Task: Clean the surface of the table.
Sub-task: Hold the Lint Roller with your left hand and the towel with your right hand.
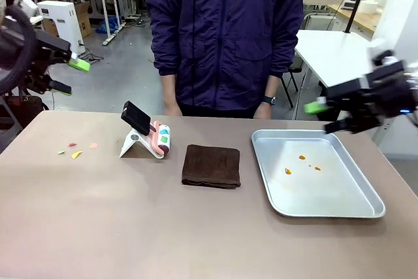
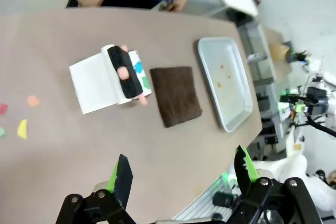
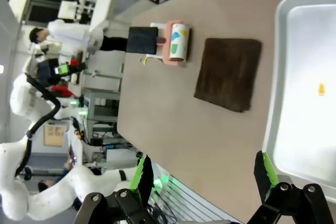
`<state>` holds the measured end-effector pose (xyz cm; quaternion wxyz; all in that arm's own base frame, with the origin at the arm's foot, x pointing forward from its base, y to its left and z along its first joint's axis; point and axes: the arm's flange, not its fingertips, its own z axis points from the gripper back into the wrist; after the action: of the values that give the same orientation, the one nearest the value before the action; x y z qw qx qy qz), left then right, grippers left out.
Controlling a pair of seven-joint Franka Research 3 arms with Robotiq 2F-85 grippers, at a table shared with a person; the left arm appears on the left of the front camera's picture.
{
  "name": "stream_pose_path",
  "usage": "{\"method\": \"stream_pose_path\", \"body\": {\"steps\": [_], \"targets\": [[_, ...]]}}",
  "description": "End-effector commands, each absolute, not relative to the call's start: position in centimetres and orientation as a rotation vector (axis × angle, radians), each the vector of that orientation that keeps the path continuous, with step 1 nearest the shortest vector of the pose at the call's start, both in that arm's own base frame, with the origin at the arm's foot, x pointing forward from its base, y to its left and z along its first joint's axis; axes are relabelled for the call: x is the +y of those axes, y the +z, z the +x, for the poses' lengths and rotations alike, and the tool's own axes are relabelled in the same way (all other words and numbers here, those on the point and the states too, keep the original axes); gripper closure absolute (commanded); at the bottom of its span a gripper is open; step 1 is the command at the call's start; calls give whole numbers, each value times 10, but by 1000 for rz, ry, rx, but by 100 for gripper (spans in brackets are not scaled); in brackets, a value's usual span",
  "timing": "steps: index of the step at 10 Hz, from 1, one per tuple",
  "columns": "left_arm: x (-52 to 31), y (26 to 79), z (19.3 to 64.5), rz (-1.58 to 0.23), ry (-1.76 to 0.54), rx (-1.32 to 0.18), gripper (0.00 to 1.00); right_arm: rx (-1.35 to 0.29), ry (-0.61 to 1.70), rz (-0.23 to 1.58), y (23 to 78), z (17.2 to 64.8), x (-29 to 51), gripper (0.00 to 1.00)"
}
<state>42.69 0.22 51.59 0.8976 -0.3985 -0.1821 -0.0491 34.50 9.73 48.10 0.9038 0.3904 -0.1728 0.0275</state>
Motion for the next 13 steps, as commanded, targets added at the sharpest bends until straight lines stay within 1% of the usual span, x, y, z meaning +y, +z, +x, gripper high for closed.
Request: {"method": "stream_pose_path", "body": {"steps": [1, 4, 5, 7, 9, 11, 12, 13], "targets": [[3, 517, 457, -747, -104, -286, 0, -320, 25, 765, 465, 393, 140, 0], [-24, 500, 492, -697, -101, -244, 0, -219, -48, 682, 424, 432, 222, 0], [-34, 492, 501, -684, -103, -227, 0, -172, -63, 644, 406, 443, 239, 0], [-49, 472, 514, -659, -97, -186, 0, -141, -75, 583, 370, 457, 261, 0], [-57, 453, 519, -646, -98, -176, 0, -92, -56, 558, 344, 458, 271, 0], [-58, 442, 522, -680, -92, -164, 0, -57, -79, 515, 327, 456, 273, 0], [-60, 439, 523, -685, -85, -162, 0, -63, -92, 489, 325, 456, 272, 0], [-62, 441, 522, -684, -69, -167, 0, -74, -73, 501, 332, 453, 265, 0]]}}
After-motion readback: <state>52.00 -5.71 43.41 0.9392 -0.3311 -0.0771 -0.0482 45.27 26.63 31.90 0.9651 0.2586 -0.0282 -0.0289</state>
